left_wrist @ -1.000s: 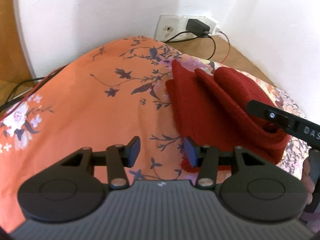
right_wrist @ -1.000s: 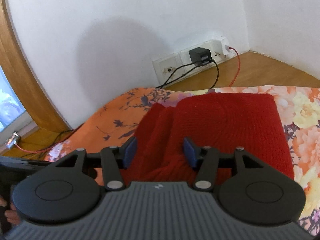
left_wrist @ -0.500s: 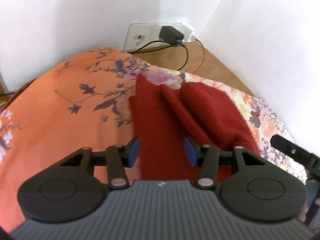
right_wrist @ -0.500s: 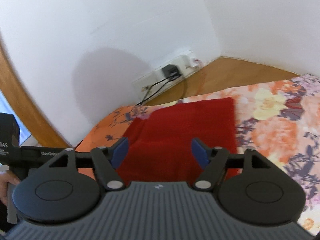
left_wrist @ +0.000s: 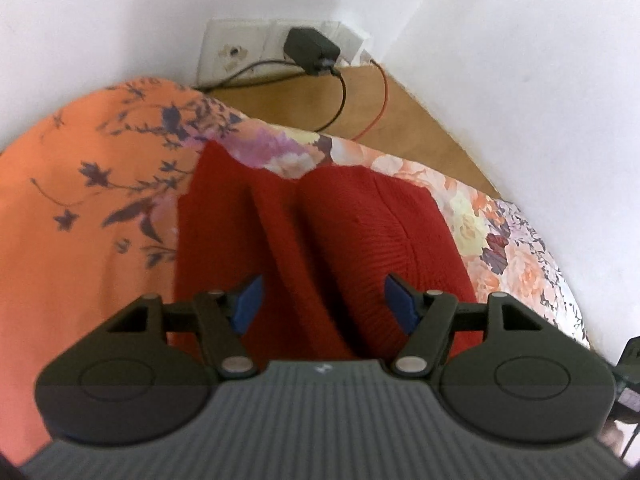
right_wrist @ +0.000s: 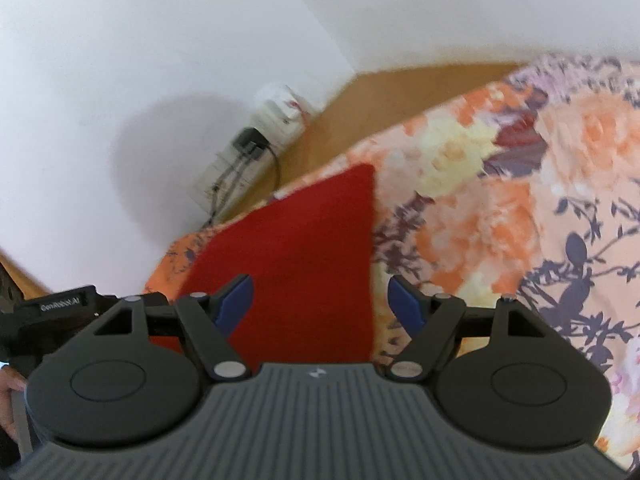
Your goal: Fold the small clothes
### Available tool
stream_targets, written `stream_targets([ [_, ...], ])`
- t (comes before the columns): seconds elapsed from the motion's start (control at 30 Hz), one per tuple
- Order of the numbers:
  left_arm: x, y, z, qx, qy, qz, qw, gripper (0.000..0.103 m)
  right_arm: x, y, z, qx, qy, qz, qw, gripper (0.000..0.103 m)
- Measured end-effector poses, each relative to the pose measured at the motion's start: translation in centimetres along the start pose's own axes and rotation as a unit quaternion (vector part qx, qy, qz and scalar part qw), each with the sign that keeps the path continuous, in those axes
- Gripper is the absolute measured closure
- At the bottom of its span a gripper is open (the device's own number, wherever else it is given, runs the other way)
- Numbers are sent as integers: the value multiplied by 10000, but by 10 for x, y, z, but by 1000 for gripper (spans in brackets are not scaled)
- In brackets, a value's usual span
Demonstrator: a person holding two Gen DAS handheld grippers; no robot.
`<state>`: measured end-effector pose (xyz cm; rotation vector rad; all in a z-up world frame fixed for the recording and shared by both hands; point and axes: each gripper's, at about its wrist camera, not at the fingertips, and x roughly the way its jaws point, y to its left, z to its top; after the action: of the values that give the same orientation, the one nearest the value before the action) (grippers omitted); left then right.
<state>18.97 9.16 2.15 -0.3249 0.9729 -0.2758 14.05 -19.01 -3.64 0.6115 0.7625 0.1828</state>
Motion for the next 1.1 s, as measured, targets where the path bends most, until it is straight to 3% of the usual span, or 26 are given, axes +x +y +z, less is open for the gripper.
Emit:
stream_targets([
  [0.27,29,-18,-2,-54,212,-110,9997,35,25,-14,7,-484,131,-501,9975,49],
  [0.5,39,-25,-5,60,218,-251,9994,36,44,-17,6,-747,411,-466,9953,56],
  [0.6,39,-25,-7,92,142,-370,9992,44,47,-18,6,-792,408,-306,9956,61],
  [0.67,37,-25,-8,146,-2,-286,9995,67,47,-16,5,-822,382,-111,9958,73],
  [0.73,32,-23,-6,200,-115,-353,9991,74,46,-13,4,-814,350,84,9960,82],
  [0.83,19,-20,-2,217,-246,-482,9983,77,44,-5,3,-882,315,290,9952,89],
  [1.1,-25,15,8,-140,-708,-700,9949,78,39,34,3,-1182,283,998,9876,90],
])
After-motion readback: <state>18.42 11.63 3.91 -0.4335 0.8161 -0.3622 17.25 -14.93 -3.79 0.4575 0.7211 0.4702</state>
